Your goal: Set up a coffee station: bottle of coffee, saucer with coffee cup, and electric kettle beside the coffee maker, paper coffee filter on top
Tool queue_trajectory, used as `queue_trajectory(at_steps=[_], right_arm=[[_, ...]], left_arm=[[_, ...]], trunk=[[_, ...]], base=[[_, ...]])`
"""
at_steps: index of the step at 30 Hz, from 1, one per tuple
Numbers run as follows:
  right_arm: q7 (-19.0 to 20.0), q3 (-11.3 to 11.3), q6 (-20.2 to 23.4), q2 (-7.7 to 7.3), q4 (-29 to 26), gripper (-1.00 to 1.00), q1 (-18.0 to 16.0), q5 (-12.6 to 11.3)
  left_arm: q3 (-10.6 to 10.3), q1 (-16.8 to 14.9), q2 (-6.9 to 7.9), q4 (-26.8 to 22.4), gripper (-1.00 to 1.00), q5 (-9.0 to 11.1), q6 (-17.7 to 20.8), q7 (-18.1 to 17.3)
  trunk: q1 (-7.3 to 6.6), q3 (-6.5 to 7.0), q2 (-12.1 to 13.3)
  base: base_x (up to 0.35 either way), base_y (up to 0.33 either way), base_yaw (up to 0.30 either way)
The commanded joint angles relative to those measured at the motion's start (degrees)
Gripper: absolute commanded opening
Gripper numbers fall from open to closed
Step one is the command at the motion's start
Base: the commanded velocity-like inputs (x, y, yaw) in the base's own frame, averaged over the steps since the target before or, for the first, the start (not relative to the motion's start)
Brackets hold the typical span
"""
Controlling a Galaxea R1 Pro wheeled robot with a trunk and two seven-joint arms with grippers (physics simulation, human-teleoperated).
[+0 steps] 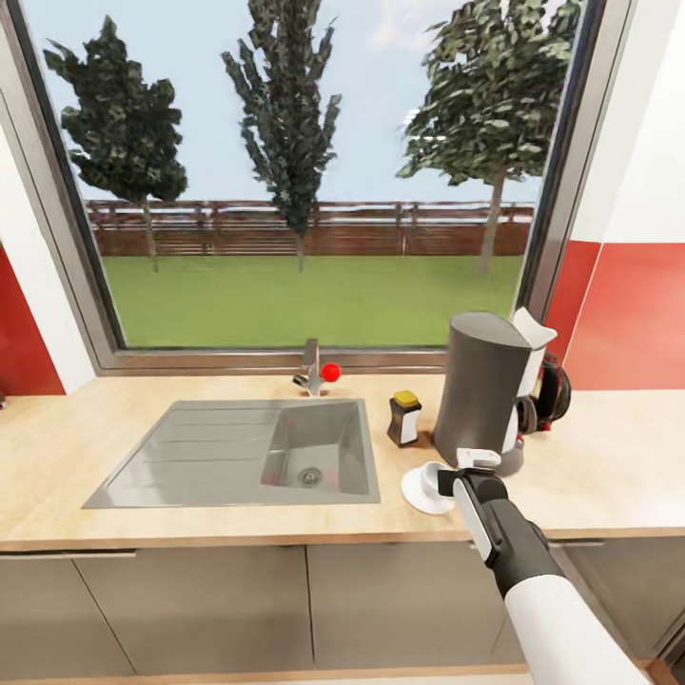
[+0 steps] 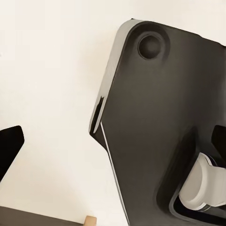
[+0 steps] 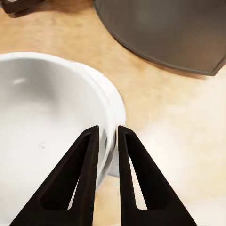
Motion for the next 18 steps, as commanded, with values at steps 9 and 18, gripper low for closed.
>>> queue_trajectory(at_steps=[9, 18], right_arm=[[-3.4, 0.06, 0.09, 0.07, -0.06, -1.0, -0.05, -0.73], [-3.72, 0.06, 0.04, 0.08, -0.06, -1.0, -0.05, -0.77]], left_arm=[[-0.14, -0.05, 0.01, 0.13, 1.0, 0.51, -0.25, -0.4], [-0.14, -0.05, 0.19, 0.13, 1.0, 0.6, -0.23, -0.36]], trunk=[[0.04, -0.1, -0.11], [0.04, -0.1, -0.11]], base=[[0.013, 0.013, 0.0], [0.005, 0.002, 0.0]])
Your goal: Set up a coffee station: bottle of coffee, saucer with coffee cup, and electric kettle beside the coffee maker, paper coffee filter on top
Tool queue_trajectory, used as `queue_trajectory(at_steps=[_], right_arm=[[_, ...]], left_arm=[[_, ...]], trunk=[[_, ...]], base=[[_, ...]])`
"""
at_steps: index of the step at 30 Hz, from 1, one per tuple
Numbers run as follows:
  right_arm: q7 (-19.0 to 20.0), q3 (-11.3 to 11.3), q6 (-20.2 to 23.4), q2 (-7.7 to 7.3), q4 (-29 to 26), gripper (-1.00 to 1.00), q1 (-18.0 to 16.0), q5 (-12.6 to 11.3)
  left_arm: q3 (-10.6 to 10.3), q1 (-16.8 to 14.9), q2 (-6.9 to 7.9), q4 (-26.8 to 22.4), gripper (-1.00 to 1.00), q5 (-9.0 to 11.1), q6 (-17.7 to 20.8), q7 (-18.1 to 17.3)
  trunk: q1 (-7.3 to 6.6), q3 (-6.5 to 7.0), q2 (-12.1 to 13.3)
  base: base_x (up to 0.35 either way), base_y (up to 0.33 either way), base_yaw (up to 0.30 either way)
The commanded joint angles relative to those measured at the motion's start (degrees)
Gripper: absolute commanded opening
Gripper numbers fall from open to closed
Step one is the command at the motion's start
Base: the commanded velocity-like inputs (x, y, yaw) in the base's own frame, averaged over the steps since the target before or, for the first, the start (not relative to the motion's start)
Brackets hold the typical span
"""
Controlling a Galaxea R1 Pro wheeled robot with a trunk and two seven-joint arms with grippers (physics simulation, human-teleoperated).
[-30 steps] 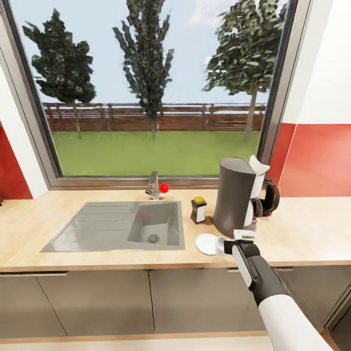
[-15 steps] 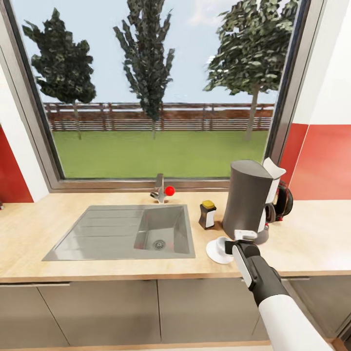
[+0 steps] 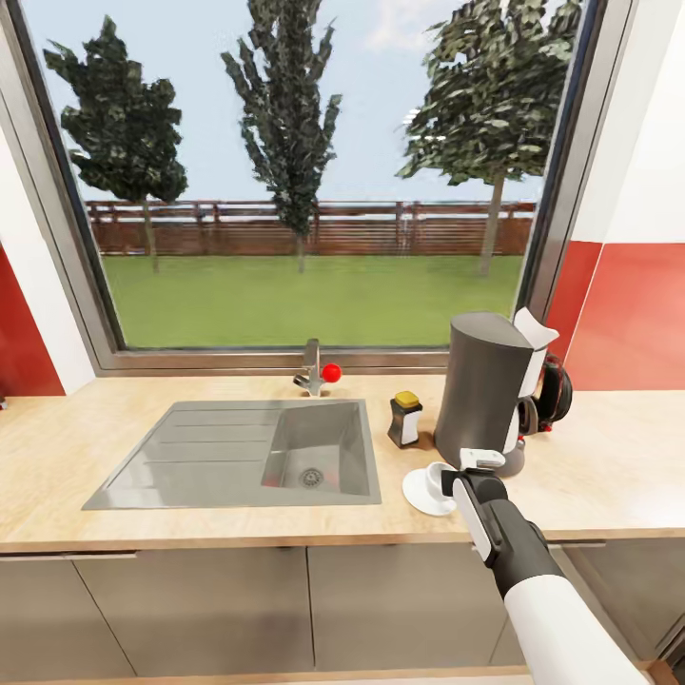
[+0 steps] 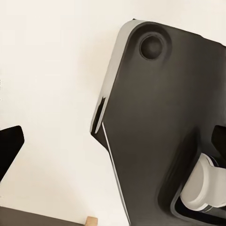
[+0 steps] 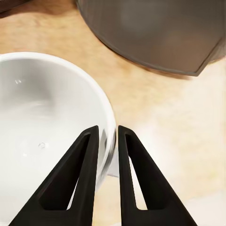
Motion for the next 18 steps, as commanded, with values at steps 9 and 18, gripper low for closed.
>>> queue_trajectory(at_steps=[9, 18], right_arm=[[-0.4, 0.07, 0.17, -0.01, 1.59, -1.0, -0.05, -0.59], [-0.41, 0.0, 0.14, -0.01, 2.14, -1.0, -0.05, -0.59]], left_arm=[[-0.14, -0.05, 0.0, 0.14, 1.0, 0.5, -0.25, -0.38], [-0.14, -0.05, -0.05, 0.15, 1.0, 0.5, -0.18, -0.43]], trunk=[[0.03, -0.1, -0.1], [0.03, -0.1, -0.1]], base=[[0.096, 0.073, 0.0], [0.005, 0.002, 0.0]])
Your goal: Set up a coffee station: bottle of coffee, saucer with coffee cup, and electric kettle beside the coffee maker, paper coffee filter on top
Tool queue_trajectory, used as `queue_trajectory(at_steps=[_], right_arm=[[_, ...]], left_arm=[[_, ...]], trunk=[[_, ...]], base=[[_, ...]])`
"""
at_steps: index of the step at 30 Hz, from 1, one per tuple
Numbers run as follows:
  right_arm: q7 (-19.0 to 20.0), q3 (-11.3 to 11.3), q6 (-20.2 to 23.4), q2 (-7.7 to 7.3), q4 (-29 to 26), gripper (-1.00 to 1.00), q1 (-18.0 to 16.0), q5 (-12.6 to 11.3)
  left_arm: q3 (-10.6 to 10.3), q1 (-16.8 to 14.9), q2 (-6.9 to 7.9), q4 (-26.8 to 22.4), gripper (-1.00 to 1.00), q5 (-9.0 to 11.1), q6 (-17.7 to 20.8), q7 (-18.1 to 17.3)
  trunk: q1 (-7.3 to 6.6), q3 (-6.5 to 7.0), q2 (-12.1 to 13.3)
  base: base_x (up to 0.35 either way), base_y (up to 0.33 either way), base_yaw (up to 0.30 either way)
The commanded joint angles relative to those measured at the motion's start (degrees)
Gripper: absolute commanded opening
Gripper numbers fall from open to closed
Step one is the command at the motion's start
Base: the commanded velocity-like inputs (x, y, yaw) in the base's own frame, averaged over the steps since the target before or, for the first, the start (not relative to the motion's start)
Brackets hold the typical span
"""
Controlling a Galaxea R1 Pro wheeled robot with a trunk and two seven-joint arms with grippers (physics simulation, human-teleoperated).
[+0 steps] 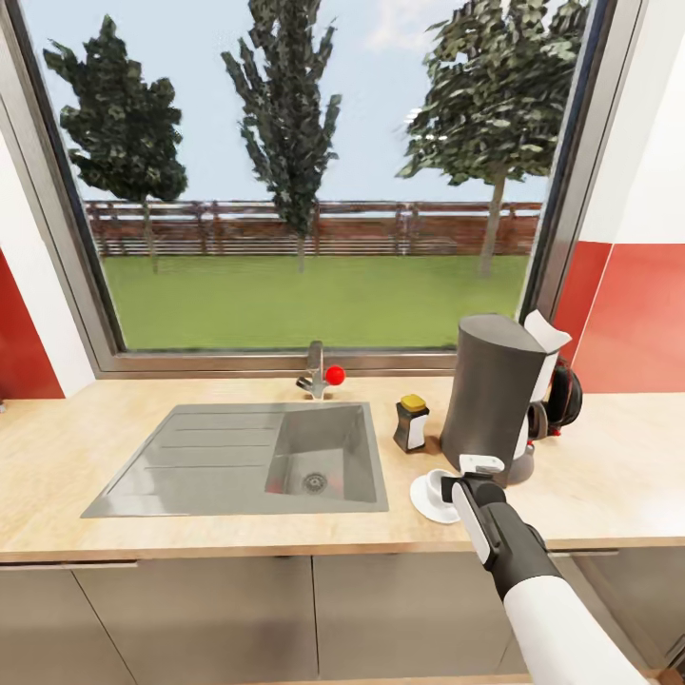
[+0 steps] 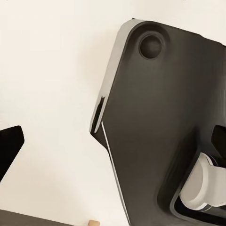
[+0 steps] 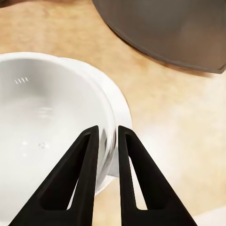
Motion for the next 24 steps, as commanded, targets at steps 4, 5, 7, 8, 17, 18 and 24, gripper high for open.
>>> queue_trajectory(at_steps=[4, 5, 7, 8, 17, 18, 24], right_arm=[[-0.37, 0.04, 0.08, 0.0, -0.05, -1.0, -0.04, -0.68], [-0.37, 0.04, 0.07, 0.0, -0.05, -1.0, -0.04, -0.68], [-0.4, 0.04, 0.07, 0.0, -0.05, -1.0, -0.04, -0.68], [-0.42, 0.04, 0.06, 0.0, -0.05, -1.0, -0.04, -0.68], [-1.03, 0.04, 0.04, 0.0, -0.05, -1.0, -0.04, -0.68], [-1.1, 0.04, 0.04, 0.0, -0.05, -1.0, -0.04, -0.68], [-1.15, 0.02, 0.04, 0.0, -0.05, -1.0, -0.04, -0.68]], left_arm=[[-0.14, -0.05, -0.04, 0.13, 1.0, 0.54, -0.3, -0.37], [-0.14, -0.05, -0.03, 0.15, 1.0, 0.54, -0.32, -0.38], [-0.14, -0.05, -0.03, 0.18, 1.0, 0.54, -0.33, -0.38], [-0.14, -0.05, -0.02, 0.16, 1.0, 0.54, -0.31, -0.38], [-0.14, -0.05, -0.02, 0.17, 1.0, 0.54, -0.32, -0.39], [-0.14, -0.05, -0.02, 0.19, 1.0, 0.54, -0.33, -0.39], [-0.14, -0.05, 0.03, 0.21, 1.0, 0.53, -0.33, -0.38]], trunk=[[0.03, -0.1, -0.11], [0.03, -0.1, -0.11], [0.03, -0.1, -0.11], [0.03, -0.1, -0.11], [0.03, -0.1, -0.11], [0.03, -0.1, -0.11], [0.03, -0.1, -0.11]], base=[[0.042, 0.0, 0.0], [0.013, 0.0, 0.0], [0.009, 0.0, 0.0], [0.004, 0.0, 0.0], [0.073, -0.033, 0.0], [0.036, -0.019, 0.0], [0.01, -0.005, 0.0]])
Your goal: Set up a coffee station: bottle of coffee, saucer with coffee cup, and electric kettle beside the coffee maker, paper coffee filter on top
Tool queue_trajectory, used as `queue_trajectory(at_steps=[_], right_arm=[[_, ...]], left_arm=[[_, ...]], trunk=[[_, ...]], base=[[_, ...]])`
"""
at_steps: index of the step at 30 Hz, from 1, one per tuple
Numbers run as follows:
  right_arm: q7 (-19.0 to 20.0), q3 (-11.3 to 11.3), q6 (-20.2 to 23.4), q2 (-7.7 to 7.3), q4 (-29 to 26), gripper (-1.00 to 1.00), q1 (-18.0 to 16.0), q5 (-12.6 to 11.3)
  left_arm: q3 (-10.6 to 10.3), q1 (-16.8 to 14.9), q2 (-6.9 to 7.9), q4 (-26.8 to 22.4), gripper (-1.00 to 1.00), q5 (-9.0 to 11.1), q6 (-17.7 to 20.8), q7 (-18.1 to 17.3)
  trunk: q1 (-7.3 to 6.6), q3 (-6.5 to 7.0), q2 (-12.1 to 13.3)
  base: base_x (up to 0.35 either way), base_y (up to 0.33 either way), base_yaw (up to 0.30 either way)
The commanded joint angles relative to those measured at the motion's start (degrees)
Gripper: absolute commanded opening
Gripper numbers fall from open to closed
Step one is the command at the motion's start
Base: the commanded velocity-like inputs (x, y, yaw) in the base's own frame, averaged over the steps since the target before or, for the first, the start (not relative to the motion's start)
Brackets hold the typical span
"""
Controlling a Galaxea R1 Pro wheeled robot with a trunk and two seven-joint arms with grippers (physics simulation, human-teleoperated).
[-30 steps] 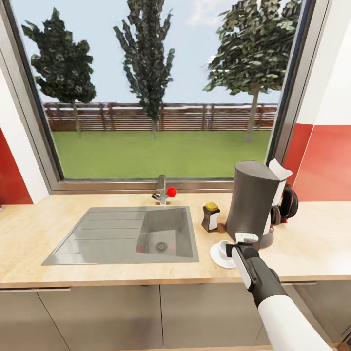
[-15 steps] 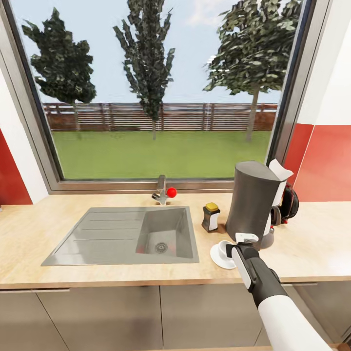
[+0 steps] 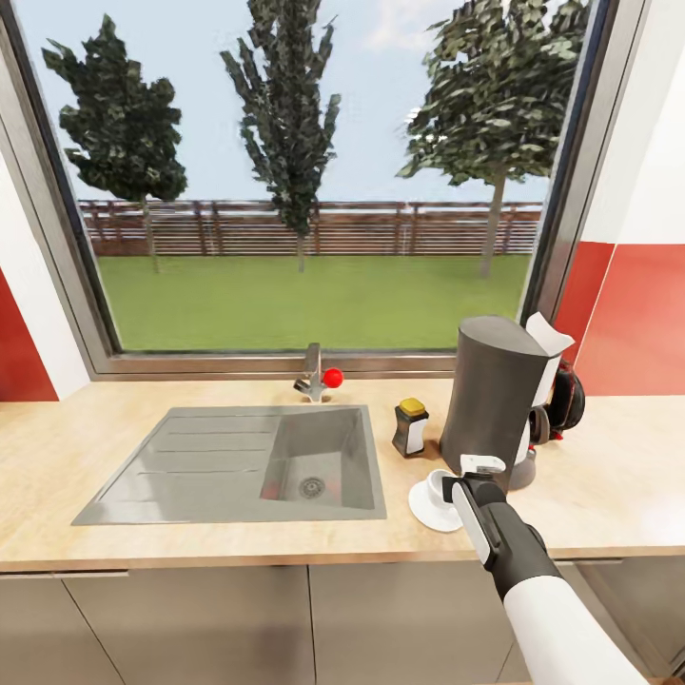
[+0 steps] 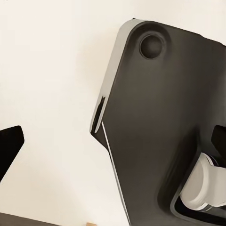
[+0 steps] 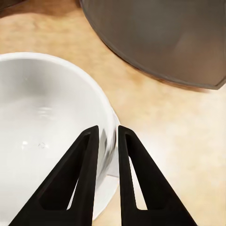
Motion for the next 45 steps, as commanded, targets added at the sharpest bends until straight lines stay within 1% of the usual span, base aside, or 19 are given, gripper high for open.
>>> queue_trajectory(at_steps=[1, 23, 30, 37, 41, 45], right_arm=[[-0.39, 0.06, 0.09, 0.0, -0.06, -1.0, -0.04, -0.67], [-0.44, 0.04, 0.09, 0.0, 0.17, -1.0, -0.04, -0.5], [-2.77, 0.07, 0.09, 0.0, 0.26, -1.0, -0.04, -0.55], [-3.15, 0.15, 0.09, 0.0, 0.29, -1.0, -0.04, -0.58], [-3.14, 0.18, 0.09, 0.11, 0.31, -1.0, -0.04, -0.58], [-3.12, 0.16, 0.09, 0.66, 0.33, -1.0, -0.04, -0.58]], left_arm=[[-0.14, -0.05, 0.01, 0.14, 1.0, 0.52, -0.25, -0.4], [-0.14, -0.05, 0.02, 0.14, 1.0, 0.53, -0.34, -0.39], [-0.14, -0.05, 0.0, 0.05, 1.0, 0.54, -0.33, -0.42], [-0.16, -0.05, 0.0, 0.05, 1.0, 0.55, -0.34, -0.44], [-0.15, -0.05, 0.09, 0.05, 1.0, 0.53, -0.34, -0.43], [-0.14, -0.05, 0.13, 0.05, 1.0, 0.53, -0.34, -0.43]], trunk=[[0.03, -0.11, -0.11], [0.03, -0.11, -0.11], [0.03, -0.11, -0.11], [0.03, -0.11, -0.11], [0.03, -0.11, -0.11], [0.03, -0.11, -0.11]], base=[[0.002, -0.001, 0.0], [0.027, 0.0, 0.0], [0.0, 0.0, 0.0], [0.0, 0.0, 0.0], [0.0, 0.0, 0.0], [0.0, 0.0, 0.0]])
